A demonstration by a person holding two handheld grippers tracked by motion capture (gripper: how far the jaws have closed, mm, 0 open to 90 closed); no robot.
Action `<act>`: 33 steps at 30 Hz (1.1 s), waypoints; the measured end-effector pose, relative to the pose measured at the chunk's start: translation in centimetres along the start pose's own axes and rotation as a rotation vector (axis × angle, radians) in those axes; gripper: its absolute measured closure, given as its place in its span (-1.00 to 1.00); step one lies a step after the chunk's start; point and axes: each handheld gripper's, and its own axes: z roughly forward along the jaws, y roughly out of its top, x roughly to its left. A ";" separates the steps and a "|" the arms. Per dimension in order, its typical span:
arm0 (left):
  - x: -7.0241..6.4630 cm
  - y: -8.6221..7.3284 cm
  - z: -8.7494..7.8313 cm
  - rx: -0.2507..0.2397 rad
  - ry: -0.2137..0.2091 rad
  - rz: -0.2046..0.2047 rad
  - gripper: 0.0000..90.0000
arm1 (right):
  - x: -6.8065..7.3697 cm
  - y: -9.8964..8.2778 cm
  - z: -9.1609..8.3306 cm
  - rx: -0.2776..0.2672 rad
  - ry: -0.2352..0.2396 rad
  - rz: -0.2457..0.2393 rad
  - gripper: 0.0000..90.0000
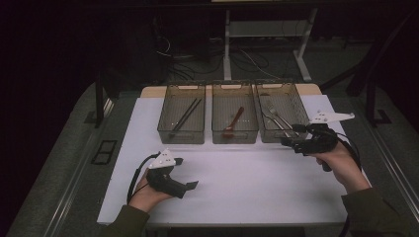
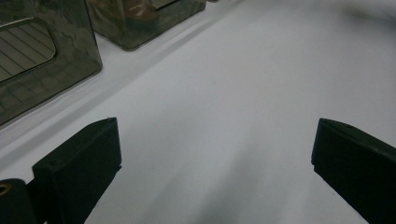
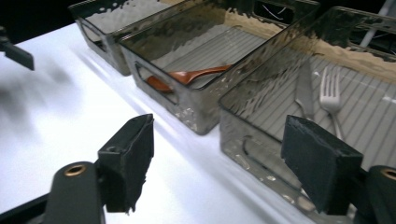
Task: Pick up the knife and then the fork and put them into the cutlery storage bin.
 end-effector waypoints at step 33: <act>0.1 -0.2 -0.3 -0.028 -0.017 -0.004 -0.99 | 4.1 -8.1 -0.6 -0.016 0.053 0.028 -0.68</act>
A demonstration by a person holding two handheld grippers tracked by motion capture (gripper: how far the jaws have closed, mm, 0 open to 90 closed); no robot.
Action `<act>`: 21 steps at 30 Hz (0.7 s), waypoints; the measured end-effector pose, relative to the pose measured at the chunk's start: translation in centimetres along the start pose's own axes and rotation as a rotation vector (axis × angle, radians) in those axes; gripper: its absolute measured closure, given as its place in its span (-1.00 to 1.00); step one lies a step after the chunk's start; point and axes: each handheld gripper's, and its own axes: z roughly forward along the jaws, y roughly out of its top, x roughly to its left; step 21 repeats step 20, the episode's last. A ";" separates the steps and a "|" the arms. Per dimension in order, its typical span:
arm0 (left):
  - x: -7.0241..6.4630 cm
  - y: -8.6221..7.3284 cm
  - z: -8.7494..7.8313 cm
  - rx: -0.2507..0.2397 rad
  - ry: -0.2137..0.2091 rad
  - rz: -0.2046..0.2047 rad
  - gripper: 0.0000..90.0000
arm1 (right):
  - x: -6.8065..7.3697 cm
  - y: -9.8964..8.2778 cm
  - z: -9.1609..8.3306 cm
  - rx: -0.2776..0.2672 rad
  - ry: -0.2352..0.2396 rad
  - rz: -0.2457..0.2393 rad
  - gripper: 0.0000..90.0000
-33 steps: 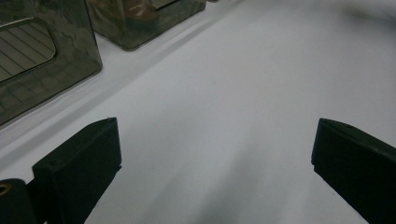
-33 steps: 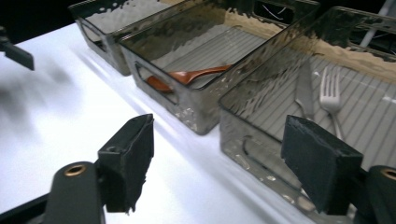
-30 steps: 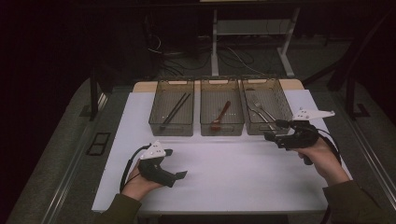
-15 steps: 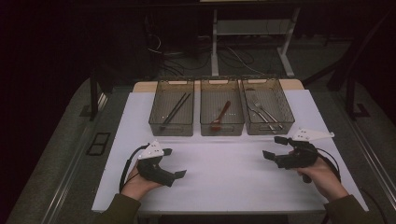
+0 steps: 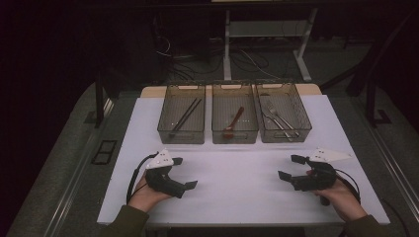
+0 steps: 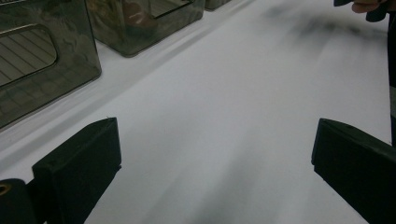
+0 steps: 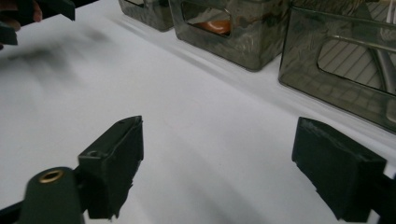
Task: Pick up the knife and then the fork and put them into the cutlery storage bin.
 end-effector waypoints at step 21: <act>-0.2 0.0 0.1 0.000 -0.006 -0.005 -1.00 | 0.5 -2.1 -0.7 0.024 -0.005 -0.013 -0.70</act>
